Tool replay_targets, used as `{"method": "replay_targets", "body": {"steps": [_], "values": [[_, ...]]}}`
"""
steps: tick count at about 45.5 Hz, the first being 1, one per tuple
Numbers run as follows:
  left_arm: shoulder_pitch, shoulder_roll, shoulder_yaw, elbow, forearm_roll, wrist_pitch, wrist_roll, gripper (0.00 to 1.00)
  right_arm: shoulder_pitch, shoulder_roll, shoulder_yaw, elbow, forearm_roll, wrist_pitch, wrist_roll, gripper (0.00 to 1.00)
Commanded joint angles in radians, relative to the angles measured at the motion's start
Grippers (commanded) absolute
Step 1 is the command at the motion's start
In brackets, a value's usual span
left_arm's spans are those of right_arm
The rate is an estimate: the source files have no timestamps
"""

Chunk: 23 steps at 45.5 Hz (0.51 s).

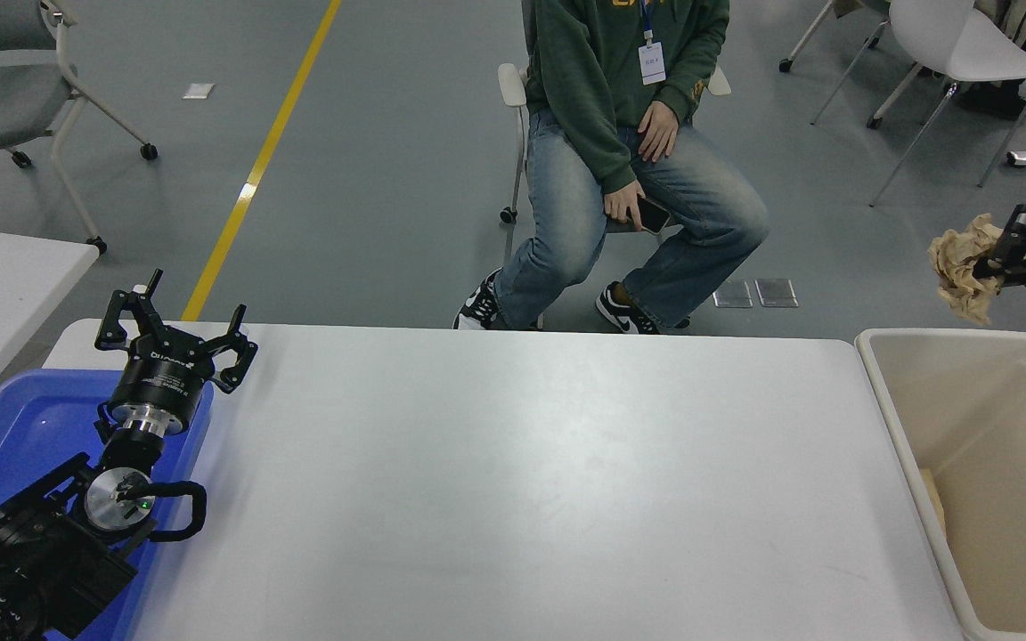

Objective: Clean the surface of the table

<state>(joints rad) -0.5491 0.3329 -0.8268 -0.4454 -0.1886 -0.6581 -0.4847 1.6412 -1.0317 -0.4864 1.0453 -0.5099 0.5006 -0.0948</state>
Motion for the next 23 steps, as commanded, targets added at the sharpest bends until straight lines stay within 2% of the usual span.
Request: {"method": "replay_targets", "body": {"steps": [1, 12, 23], "values": [[0.0, 0.0, 0.0, 0.001, 0.0, 0.0, 0.0, 1.0, -0.055, 0.006, 0.002, -0.073, -0.006, -0.007, 0.001, 0.0], [0.0, 0.0, 0.0, 0.001, 0.0, 0.0, 0.0, 1.0, -0.211, 0.07, 0.017, -0.313, 0.01, -0.039, 0.009, 0.0], [0.0, 0.0, 0.0, 0.001, 0.0, 0.002, 0.0, 1.0, -0.417, 0.203, 0.018, -0.49, 0.028, -0.2, 0.009, 0.0]]}}
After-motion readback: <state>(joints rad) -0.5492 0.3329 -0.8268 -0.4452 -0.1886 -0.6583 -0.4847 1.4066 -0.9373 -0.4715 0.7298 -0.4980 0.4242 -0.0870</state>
